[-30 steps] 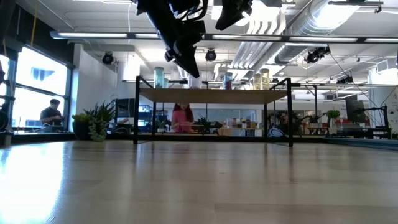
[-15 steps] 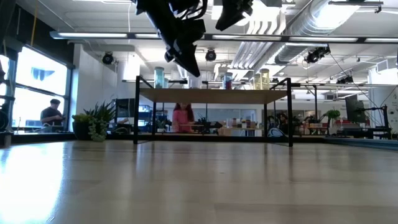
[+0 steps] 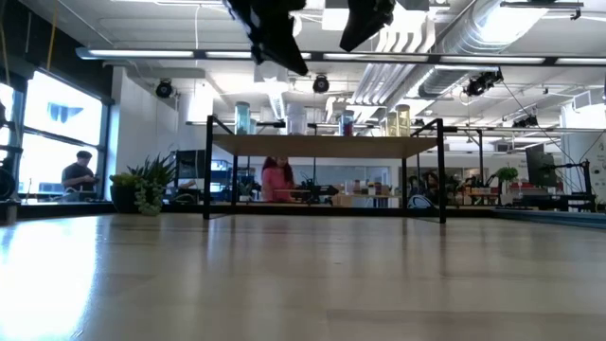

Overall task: Pick and place medicine bottles onto shelf by color
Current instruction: Put the blue pill bottle on the shelf aligned with the other blue pill bottle

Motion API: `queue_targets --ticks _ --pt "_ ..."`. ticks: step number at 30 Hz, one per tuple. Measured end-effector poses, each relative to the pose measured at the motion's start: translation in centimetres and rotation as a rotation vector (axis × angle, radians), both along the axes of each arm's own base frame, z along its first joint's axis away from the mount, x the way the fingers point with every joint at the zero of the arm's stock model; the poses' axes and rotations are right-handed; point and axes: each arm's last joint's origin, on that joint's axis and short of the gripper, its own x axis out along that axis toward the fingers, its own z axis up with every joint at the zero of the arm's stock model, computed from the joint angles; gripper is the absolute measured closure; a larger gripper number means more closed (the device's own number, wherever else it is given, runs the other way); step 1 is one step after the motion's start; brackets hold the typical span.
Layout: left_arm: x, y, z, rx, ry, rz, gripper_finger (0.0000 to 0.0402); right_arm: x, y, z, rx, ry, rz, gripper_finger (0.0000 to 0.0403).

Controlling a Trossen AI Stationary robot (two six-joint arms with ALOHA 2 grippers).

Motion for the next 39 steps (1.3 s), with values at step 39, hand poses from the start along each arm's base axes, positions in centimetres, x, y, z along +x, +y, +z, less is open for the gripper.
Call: queue_targets --ticks 39 --pt "-12.6 -7.6 -9.3 -0.029 -0.333 -0.099 0.0401 -5.3 14.4 -14.1 0.447 0.552 -0.425 0.0261"
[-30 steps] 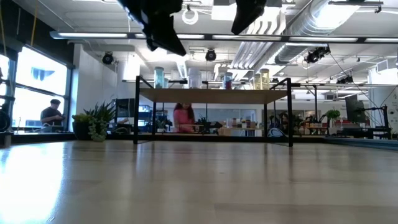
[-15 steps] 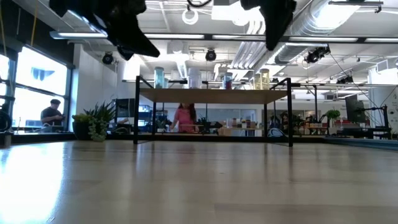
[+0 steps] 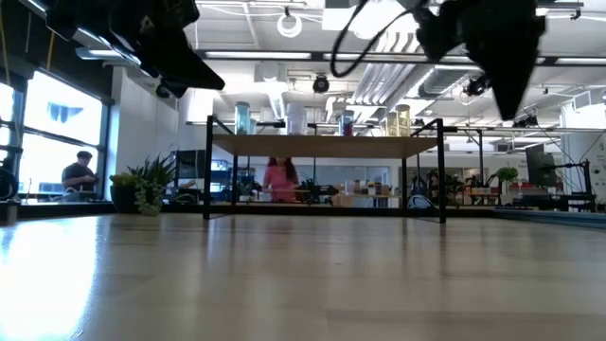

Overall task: Pick and place medicine bottles onto shelf by color
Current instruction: Put the blue pill bottle on the shelf aligned with the other blue pill bottle

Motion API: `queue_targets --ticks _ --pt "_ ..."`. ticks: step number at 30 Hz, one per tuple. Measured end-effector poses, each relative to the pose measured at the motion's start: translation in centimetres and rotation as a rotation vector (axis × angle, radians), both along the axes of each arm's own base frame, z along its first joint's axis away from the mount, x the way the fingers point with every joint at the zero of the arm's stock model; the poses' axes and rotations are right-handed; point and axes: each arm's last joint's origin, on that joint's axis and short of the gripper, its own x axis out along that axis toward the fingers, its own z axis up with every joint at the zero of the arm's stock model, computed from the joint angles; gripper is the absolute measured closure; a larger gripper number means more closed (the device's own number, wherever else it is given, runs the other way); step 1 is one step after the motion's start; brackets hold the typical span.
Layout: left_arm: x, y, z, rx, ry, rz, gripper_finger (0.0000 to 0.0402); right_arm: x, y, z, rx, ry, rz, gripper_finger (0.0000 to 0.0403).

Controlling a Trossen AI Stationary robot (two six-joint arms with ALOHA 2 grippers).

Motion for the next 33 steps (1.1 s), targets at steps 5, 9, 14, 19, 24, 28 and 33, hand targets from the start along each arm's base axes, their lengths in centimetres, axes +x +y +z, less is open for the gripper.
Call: queue_targets --ticks 5,9,14,19,24,28,33 --pt "0.1 0.0 0.2 0.020 -0.015 -0.009 0.0401 -0.9 2.9 -1.4 0.023 -0.030 -0.113 0.0261" --pt "0.1 0.0 0.2 0.034 -0.013 -0.016 0.0402 -1.4 5.2 -1.9 0.042 -0.096 -0.211 0.0261" --pt "0.1 0.0 0.2 0.064 -0.004 -0.031 0.0402 -1.9 7.3 -1.9 0.071 -0.159 -0.345 0.0261" --pt "0.1 0.0 0.1 0.105 0.008 -0.052 0.0397 -2.6 8.8 -1.9 0.090 -0.185 -0.411 0.0261" --pt "0.1 0.0 0.1 0.128 0.014 -0.064 0.0373 -2.9 10.2 -2.0 0.134 -0.199 -0.449 0.0259" --pt "0.1 0.0 0.1 0.131 0.017 -0.065 0.0344 -2.9 11.5 -2.7 0.160 -0.215 -0.445 0.0246" --pt "0.1 0.0 0.1 0.135 0.017 -0.064 0.0314 -2.7 12.6 -4.3 0.128 -0.183 -0.421 0.0225"
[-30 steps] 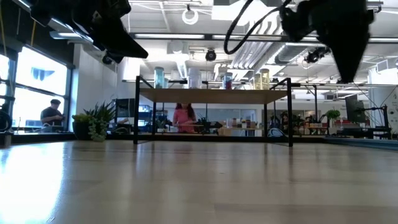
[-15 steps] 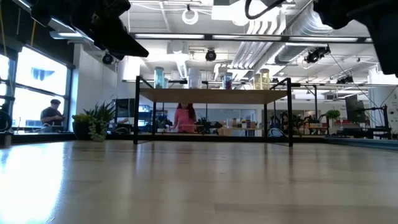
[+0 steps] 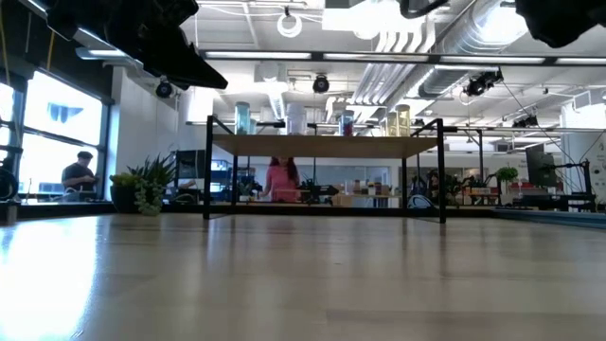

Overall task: Pick and place medicine bottles onto shelf by color
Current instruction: Put the blue pill bottle on the shelf aligned with the other blue pill bottle

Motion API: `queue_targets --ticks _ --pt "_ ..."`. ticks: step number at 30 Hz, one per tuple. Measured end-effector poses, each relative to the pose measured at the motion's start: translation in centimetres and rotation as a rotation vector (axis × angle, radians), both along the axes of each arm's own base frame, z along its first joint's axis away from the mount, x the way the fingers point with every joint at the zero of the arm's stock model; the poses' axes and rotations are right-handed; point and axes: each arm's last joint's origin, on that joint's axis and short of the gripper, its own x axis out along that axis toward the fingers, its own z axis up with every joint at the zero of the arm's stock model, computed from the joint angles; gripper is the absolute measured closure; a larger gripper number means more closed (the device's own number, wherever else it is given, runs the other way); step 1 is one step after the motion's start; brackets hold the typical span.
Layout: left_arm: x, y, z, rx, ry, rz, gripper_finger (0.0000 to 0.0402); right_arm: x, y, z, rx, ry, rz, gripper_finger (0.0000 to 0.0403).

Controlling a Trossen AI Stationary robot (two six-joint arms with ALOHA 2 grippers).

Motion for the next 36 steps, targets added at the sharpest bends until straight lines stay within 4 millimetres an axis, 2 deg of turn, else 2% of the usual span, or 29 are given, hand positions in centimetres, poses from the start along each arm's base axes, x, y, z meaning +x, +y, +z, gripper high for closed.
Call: queue_targets --ticks 5,14,31,36 --pt "0.0 0.0 0.0 -0.001 -0.001 0.001 0.0299 0.4 0.9 -1.3 0.026 0.022 0.014 0.0222" --pt "0.0 0.0 0.0 -0.045 -0.010 0.026 0.0300 0.8 2.5 -3.6 0.049 0.058 0.023 0.0222" --pt "0.0 0.0 0.0 -0.046 -0.006 0.025 0.0300 0.9 3.1 -6.6 0.038 0.179 -0.003 0.0222" --pt "0.0 0.0 0.0 -0.046 -0.007 0.025 0.0300 1.2 2.9 -6.7 0.041 0.177 -0.011 0.0243"
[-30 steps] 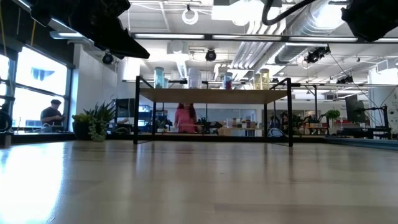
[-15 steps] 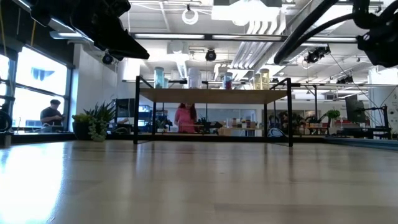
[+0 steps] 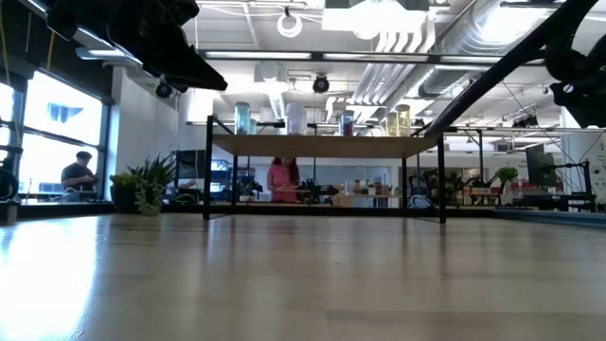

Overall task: Pick and place medicine bottles onto shelf by color
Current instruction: Put the blue pill bottle on the shelf aligned with the other blue pill bottle

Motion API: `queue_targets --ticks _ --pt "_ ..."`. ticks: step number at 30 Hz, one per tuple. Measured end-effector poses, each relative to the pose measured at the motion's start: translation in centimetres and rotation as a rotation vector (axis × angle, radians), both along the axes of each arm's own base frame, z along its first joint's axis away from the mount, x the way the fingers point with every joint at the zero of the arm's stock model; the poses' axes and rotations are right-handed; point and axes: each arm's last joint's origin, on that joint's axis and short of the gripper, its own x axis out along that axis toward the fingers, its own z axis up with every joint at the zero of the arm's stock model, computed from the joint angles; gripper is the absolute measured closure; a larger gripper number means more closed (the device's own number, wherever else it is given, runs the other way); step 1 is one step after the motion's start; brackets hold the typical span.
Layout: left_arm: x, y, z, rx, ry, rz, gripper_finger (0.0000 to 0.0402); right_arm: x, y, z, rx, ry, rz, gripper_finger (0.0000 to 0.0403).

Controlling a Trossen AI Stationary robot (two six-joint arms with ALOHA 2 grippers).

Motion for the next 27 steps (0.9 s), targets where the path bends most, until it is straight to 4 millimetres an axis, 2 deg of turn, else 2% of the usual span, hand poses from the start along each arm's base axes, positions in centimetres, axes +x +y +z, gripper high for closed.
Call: queue_targets --ticks 11,27 --pt "0.0 0.0 0.0 0.000 0.000 0.000 0.0300 1.2 -1.3 0.0 0.011 -0.005 0.033 0.0334" --pt "0.0 0.0 -0.1 -0.048 -0.006 0.017 0.0300 3.9 -3.9 0.1 0.055 -0.094 0.222 0.0335"
